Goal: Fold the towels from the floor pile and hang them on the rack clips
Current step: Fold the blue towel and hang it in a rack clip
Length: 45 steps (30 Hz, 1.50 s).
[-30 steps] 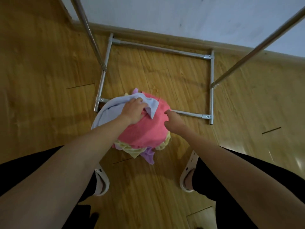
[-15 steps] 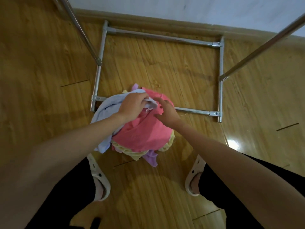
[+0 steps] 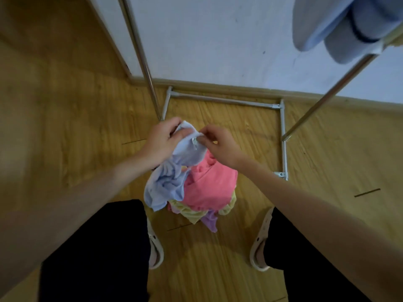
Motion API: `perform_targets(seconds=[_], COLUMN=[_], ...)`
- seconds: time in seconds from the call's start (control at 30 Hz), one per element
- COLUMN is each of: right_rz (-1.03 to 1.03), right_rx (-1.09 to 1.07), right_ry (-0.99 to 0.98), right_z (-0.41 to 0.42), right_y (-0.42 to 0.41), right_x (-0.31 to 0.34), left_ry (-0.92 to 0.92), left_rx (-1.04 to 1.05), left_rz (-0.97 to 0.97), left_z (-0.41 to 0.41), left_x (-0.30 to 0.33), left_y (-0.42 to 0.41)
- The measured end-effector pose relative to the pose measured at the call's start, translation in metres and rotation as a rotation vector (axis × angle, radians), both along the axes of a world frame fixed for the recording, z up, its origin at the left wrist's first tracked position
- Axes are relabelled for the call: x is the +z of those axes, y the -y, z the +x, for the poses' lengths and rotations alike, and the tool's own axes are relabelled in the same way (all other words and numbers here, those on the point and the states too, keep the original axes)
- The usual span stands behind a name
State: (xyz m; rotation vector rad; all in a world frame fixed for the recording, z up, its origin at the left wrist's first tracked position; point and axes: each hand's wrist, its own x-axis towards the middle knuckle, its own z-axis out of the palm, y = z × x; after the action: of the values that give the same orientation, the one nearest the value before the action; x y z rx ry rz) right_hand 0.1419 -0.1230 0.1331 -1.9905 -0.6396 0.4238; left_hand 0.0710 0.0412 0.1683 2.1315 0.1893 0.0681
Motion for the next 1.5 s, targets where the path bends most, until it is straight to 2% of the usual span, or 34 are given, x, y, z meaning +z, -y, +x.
perform_targets(seconds=[0.3, 0.57, 0.8, 0.93, 1.1, 1.27, 1.37, 1.5], right_rz=[0.21, 0.169, -0.01, -0.066, 0.129, 0.403, 0.546, 0.489], right_rx=[0.095, 0.014, -0.108, -0.254, -0.385, -0.437, -0.446, -0.559], right_ry=[0.057, 0.115, 0.169, 0.077, -0.042, -0.201, -0.301, -0.259], right_z=[-0.044, -0.069, -0.084, -0.098, -0.11, -0.102, -0.095, -0.089], right_y=[0.016, 0.06, 0.114, 0.146, 0.164, 0.159, 0.151, 0.137], right_x=[0.143, 0.191, 0.17, 0.16, 0.189, 0.236, 0.264, 0.288], left_ry=[0.356, 0.533, 0.555, 0.545, 0.521, 0.483, 0.483, 0.36], left_rx=[0.102, 0.283, 0.336, 0.382, 0.472, 0.613, 0.552, 0.354], left_rz=[-0.012, -0.11, -0.185, -0.208, -0.234, -0.371, -0.412, -0.458], left_z=[-0.049, -0.083, -0.1, -0.109, -0.122, -0.124, -0.129, -0.139], left_x=[0.177, 0.269, 0.295, 0.291, 0.284, 0.298, 0.313, 0.329], left_y=[0.018, 0.023, 0.036, 0.039, 0.029, 0.013, 0.004, 0.003])
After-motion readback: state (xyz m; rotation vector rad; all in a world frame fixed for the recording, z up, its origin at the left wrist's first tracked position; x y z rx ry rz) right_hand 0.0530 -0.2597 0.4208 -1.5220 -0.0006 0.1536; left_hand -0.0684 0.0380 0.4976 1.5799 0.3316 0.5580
